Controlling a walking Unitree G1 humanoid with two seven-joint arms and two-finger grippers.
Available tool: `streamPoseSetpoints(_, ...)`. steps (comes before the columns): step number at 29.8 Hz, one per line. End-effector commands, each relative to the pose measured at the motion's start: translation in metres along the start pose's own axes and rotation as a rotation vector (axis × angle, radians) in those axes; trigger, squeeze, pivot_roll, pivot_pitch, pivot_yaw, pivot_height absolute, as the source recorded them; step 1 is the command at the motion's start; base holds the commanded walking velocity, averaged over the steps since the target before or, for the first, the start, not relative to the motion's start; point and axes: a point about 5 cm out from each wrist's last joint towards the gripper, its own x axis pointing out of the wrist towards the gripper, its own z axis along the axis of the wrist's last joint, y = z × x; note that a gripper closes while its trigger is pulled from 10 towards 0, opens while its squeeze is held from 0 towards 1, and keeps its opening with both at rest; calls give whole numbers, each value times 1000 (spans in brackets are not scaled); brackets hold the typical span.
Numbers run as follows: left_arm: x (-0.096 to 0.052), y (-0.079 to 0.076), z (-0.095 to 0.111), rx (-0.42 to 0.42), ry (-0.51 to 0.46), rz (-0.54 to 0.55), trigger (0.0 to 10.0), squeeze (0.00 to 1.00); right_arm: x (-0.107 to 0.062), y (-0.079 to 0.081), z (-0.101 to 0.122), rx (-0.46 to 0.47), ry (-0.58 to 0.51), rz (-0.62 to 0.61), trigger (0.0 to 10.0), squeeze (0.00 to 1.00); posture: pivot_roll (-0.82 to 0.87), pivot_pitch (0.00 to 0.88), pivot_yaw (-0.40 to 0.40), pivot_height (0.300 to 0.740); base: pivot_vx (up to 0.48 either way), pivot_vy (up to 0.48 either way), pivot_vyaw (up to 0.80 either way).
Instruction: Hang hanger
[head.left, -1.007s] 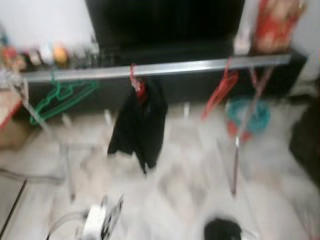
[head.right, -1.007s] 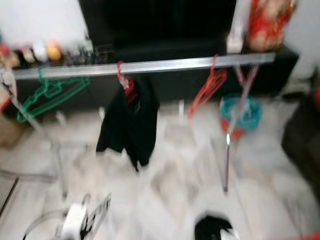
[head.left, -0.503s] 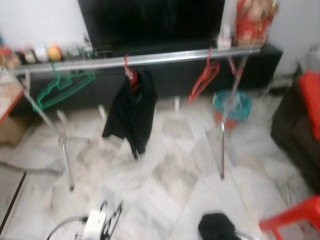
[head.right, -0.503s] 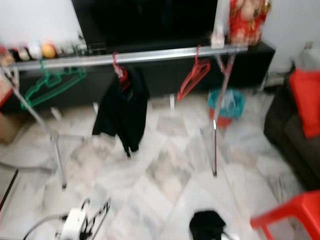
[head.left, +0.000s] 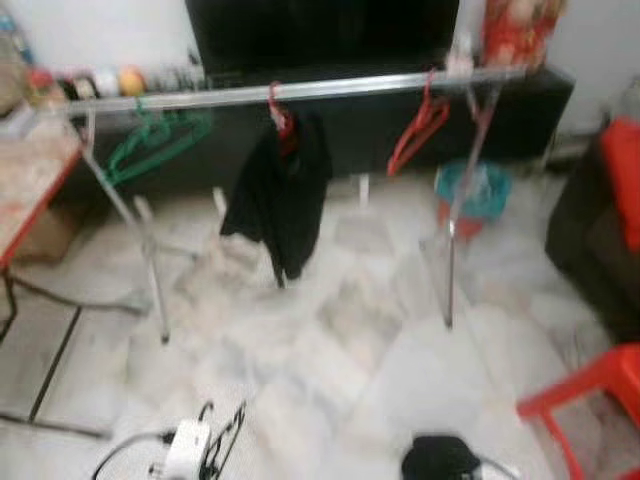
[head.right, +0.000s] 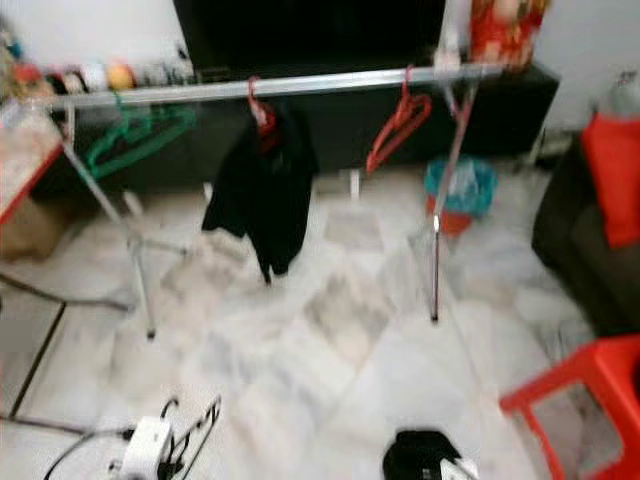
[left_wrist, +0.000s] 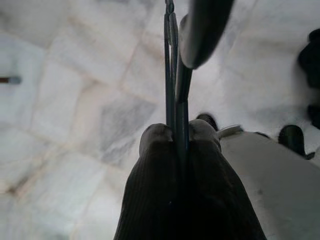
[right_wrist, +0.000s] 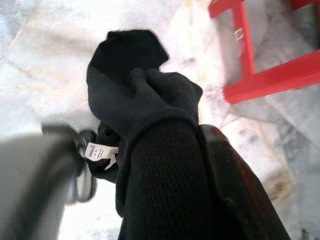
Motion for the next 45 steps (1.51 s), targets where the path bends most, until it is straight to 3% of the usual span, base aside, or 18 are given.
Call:
streamPoseSetpoints(1,0,1,-1,-5,7,5,10000,0,0,-2,-2,3,0,-7,10000,0,-60,0,89,740,-326,0,0)
streamPoseSetpoints(16,0,1,-1,-3,5,2,10000,0,0,-3,-1,6,-5,-15,10000,0,-59,0,90,740,-329,0,0)
streamPoseSetpoints(26,0,1,2,0,-23,3,10000,0,5,-16,19,50,-56,-63,10000,0,-56,0,86,740,-31,0,0)
streamPoseSetpoints(28,-1,-1,6,-12,-76,-8,10000,0,8,-26,39,75,-124,-96,10000,0,-56,0,86,740,0,0,0)
streamPoseSetpoints(36,-1,-2,10,-13,-127,-26,10000,0,10,-48,83,129,-263,-172,10000,0,-56,0,89,740,0,0,0)
streamPoseSetpoints(42,-2,-3,15,21,-180,-41,10000,0,7,-58,122,174,-395,-150,10000,0,-59,0,89,740,0,0,0)
streamPoseSetpoints(43,0,-6,27,34,-214,-53,10000,0,7,-58,126,179,-409,-140,10000,0,-59,0,89,740,0,0,0)
streamPoseSetpoints(44,9,-20,81,75,-341,-92,10000,0,5,-57,137,184,-442,-106,10000,0,-60,0,86,740,0,0,0)
streamPoseSetpoints(45,9,-20,81,75,-341,-92,10000,0,5,-57,137,184,-442,-106,10000,0,-60,0,86,740,0,0,0)
